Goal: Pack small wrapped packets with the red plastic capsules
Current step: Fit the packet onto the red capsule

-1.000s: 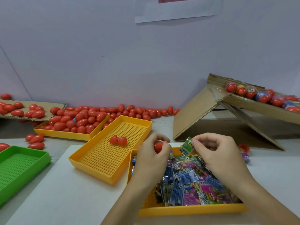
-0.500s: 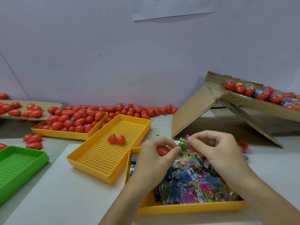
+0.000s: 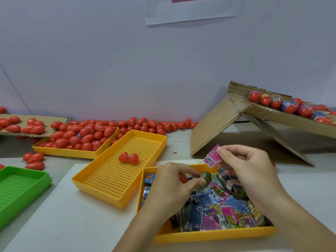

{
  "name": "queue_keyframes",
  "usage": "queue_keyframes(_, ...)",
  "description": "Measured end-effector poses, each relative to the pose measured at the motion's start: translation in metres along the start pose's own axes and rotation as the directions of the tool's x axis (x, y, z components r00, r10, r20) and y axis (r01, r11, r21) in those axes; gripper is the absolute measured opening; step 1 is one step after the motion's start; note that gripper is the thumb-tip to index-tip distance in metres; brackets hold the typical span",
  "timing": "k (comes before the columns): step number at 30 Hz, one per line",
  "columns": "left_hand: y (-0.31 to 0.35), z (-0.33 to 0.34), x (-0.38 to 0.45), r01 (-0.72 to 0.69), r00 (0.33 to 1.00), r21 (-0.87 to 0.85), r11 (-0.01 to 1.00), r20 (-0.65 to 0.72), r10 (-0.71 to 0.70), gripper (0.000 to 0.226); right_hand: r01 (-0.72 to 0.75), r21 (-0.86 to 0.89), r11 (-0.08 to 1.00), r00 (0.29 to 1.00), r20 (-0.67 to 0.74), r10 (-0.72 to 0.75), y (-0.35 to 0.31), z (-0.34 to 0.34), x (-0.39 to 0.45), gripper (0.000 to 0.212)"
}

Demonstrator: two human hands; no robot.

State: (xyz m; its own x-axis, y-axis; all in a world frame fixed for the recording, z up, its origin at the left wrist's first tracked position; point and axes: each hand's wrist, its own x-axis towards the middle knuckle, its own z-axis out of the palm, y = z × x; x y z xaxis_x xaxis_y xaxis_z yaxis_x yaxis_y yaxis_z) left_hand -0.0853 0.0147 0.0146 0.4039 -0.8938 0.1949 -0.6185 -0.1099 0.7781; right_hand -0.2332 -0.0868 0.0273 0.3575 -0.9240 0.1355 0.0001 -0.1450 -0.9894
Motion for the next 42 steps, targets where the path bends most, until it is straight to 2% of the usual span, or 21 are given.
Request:
queue_keyframes(5, 0.002, 0.0, -0.003, -0.08, 0.997, -0.005, 0.997, -0.016, 0.08, 0.027, -0.041, 0.054, 0.998, 0.999, 0.0, 0.041, -0.001, 0.003, -0.001, 0.007)
queue_keyframes(8, 0.002, -0.002, -0.003, -0.081, 0.995, -0.178, 0.981, -0.07, 0.069, 0.014, -0.136, 0.149, 0.98, 0.991, 0.021, 0.134, -0.001, 0.004, 0.0, 0.011)
queue_keyframes(11, 0.003, -0.003, -0.001, -0.045, 0.994, -0.269, 0.962, -0.112, 0.015, 0.002, -0.216, 0.255, 0.942, 0.976, 0.037, 0.213, -0.001, 0.005, 0.0, 0.012)
queue_keyframes(13, 0.003, -0.003, 0.001, -0.007, 0.995, -0.385, 0.923, -0.093, -0.031, 0.019, -0.236, 0.297, 0.925, 0.971, 0.04, 0.234, -0.001, 0.004, 0.001, 0.012)
queue_keyframes(15, 0.003, -0.004, 0.003, 0.075, 0.992, -0.507, 0.859, -0.047, -0.114, 0.036, -0.245, 0.344, 0.906, 0.969, 0.052, 0.242, -0.002, 0.004, 0.002, 0.011)
queue_keyframes(17, 0.004, -0.006, 0.004, 0.172, 0.98, -0.627, 0.76, 0.03, -0.197, 0.042, -0.249, 0.385, 0.889, 0.968, 0.065, 0.243, -0.002, 0.005, 0.002, 0.01)
queue_keyframes(19, 0.005, -0.008, 0.005, 0.27, 0.955, -0.762, 0.588, 0.133, -0.267, 0.043, -0.251, 0.404, 0.88, 0.967, 0.074, 0.242, -0.003, 0.006, 0.002, 0.01)
queue_keyframes(21, 0.006, -0.009, 0.005, 0.327, 0.934, -0.853, 0.406, 0.226, -0.277, 0.041, -0.251, 0.412, 0.876, 0.967, 0.077, 0.242, -0.002, 0.006, 0.003, 0.01)
queue_keyframes(23, 0.005, -0.01, 0.005, 0.328, 0.935, -0.88, 0.342, 0.253, -0.248, 0.032, -0.249, 0.411, 0.877, 0.968, 0.075, 0.24, -0.002, 0.006, 0.003, 0.011)
queue_keyframes(26, 0.003, -0.009, 0.005, 0.283, 0.949, -0.873, 0.397, 0.195, -0.248, 0.024, -0.237, 0.395, 0.888, 0.971, 0.071, 0.227, -0.001, 0.007, 0.003, 0.011)
queue_keyframes(29, 0.001, -0.007, 0.007, 0.189, 0.97, -0.815, 0.548, 0.067, -0.235, 0.032, -0.219, 0.359, 0.907, 0.976, 0.069, 0.209, 0.0, 0.007, 0.003, 0.012)
queue_keyframes(31, 0.0, -0.006, 0.007, 0.138, 0.976, -0.779, 0.611, 0.001, -0.218, 0.036, -0.214, 0.347, 0.913, 0.977, 0.065, 0.204, 0.001, 0.007, 0.003, 0.013)
queue_keyframes(34, -0.001, -0.006, 0.006, 0.1, 0.98, -0.761, 0.641, -0.038, -0.197, 0.045, -0.213, 0.338, 0.917, 0.977, 0.061, 0.204, 0.002, 0.007, 0.002, 0.015)
queue_keyframes(38, -0.002, -0.006, 0.005, 0.08, 0.986, -0.719, 0.69, -0.046, -0.162, 0.039, -0.212, 0.345, 0.914, 0.977, 0.058, 0.205, 0.002, 0.008, 0.003, 0.016)
queue_keyframes(40, -0.002, -0.006, 0.005, 0.096, 0.988, -0.72, 0.687, -0.017, -0.155, 0.035, -0.216, 0.36, 0.907, 0.976, 0.059, 0.209, 0.001, 0.007, 0.003, 0.014)
queue_keyframes(42, 0.0, -0.007, 0.005, 0.135, 0.986, -0.76, 0.635, 0.04, -0.162, 0.036, -0.223, 0.379, 0.898, 0.974, 0.065, 0.215, 0.001, 0.007, 0.002, 0.013)
